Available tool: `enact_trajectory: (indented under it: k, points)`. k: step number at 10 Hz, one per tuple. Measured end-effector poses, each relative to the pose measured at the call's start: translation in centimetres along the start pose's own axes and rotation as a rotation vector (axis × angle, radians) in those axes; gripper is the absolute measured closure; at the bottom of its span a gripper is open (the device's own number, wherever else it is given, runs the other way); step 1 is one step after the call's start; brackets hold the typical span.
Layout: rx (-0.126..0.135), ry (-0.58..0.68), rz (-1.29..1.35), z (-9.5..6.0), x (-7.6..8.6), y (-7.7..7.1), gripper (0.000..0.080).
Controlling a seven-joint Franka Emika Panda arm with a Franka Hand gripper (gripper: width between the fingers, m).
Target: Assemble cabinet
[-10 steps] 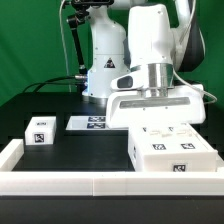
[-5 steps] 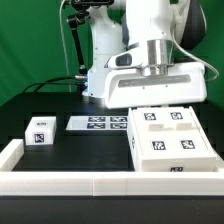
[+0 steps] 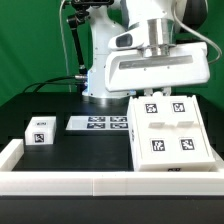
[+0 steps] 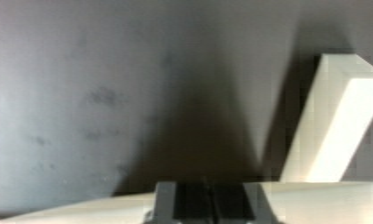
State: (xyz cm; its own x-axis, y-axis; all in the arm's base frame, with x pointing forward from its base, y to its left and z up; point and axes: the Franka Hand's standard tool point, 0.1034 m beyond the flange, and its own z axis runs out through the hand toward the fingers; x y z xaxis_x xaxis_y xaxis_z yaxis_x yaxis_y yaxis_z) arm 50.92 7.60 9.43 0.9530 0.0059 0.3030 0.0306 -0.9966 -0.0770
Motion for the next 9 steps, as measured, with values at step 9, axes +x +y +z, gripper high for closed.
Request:
enact_trajectory:
  k: [9]
  points:
    - [0.021, -0.057, 0.004, -2.0, 1.2, -0.1, 0.0798]
